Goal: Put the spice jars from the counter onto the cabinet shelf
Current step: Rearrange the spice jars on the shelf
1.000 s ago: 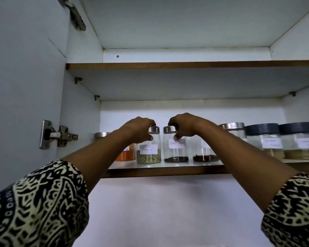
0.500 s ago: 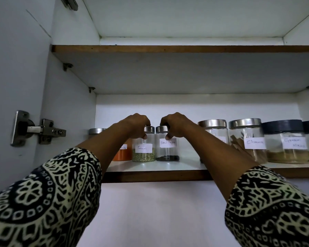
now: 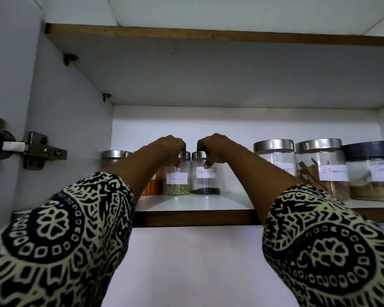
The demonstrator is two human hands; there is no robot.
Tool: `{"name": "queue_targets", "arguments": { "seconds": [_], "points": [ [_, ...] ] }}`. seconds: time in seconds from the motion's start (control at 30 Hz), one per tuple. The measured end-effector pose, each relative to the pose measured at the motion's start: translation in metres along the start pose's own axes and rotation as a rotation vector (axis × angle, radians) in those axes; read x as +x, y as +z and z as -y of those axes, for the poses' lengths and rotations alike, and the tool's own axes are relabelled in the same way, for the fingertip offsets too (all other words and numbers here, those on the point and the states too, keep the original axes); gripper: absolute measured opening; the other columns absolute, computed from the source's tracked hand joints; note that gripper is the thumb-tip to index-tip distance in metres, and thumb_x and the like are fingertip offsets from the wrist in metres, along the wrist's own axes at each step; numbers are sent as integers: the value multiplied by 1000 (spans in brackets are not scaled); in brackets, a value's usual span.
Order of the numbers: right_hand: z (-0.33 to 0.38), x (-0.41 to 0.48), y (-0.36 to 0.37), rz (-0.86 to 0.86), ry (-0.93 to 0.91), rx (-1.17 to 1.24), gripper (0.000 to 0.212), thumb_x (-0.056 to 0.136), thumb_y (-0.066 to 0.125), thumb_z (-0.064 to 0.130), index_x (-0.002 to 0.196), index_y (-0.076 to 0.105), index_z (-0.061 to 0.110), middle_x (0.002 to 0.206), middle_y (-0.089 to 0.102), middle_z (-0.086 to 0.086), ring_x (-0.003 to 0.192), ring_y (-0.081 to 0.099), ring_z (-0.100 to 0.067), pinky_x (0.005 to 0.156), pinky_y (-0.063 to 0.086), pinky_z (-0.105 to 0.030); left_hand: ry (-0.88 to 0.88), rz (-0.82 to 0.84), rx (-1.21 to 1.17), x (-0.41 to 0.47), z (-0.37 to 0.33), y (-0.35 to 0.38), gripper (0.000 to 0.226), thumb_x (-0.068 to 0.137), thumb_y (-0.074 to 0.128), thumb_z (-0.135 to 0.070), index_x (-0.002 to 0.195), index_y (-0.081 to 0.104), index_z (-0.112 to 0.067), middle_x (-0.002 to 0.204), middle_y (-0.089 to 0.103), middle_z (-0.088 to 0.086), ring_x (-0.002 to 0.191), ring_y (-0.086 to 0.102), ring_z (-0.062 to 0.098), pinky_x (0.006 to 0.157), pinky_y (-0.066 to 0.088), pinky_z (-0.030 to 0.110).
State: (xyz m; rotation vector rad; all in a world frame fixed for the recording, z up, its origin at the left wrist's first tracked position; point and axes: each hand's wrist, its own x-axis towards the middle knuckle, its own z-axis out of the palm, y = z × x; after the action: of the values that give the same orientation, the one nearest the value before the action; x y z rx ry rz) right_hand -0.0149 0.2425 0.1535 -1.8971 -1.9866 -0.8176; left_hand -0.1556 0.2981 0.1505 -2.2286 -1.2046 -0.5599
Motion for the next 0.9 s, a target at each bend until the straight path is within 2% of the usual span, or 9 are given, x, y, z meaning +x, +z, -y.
{"name": "queue_targets", "arguments": {
  "seconds": [0.23,0.33,0.4,0.43,0.57,0.63,0.77,0.9],
  "points": [
    [-4,-5,5,2,-7,38,64,77,75,18,133,46,12,131,55,-10,123,47,-27,92,39,-31,-26,75,-16,-5,-3,-5,58,83,69,-22,136,46,-14,132,55,10,119,52,27,92,42,33],
    [-1,-14,-7,-12,-21,12,82,78,74,12,145,28,10,144,42,-14,133,38,-29,105,34,-36,-64,119,-135,-18,-10,-20,69,89,63,-24,147,28,-11,148,39,12,132,42,29,104,35,33],
    [-4,-26,-25,-50,-32,-12,83,81,69,7,148,20,11,150,34,-14,136,33,-30,110,31,-37,-72,83,-234,-28,-19,-36,76,91,59,-29,151,15,-13,155,28,11,139,33,30,109,30,33],
    [-11,-36,-36,-58,-26,-3,80,82,68,8,148,22,14,149,35,-13,135,35,-30,109,33,-36,-56,64,-260,-33,-26,-45,77,91,59,-32,151,14,-15,156,26,10,140,32,29,110,28,34],
    [-48,-82,-80,-38,-12,11,58,83,69,19,136,46,17,139,50,-5,124,49,-25,103,41,-34,90,13,-277,-46,-63,-71,73,88,59,-45,149,26,-21,154,32,4,139,34,23,110,28,31],
    [-73,-110,-97,-32,-2,13,52,82,70,20,131,52,16,132,57,-3,120,53,-22,102,42,-33,175,-26,-318,-51,-93,-80,68,88,59,-46,146,32,-24,150,39,2,136,38,21,109,30,31],
    [-120,-153,-113,7,39,52,50,82,71,23,129,54,15,127,61,-2,117,55,-20,101,42,-31,264,-80,-366,-54,-151,-93,62,89,57,-46,143,36,-25,146,46,2,131,44,20,100,34,27],
    [-154,-171,-109,90,73,44,55,83,69,26,133,50,16,134,56,-2,123,52,-20,104,40,-32,218,-85,-372,-47,-180,-97,62,89,54,-49,142,40,-20,141,50,5,126,49,23,99,38,29]
  ]
}}
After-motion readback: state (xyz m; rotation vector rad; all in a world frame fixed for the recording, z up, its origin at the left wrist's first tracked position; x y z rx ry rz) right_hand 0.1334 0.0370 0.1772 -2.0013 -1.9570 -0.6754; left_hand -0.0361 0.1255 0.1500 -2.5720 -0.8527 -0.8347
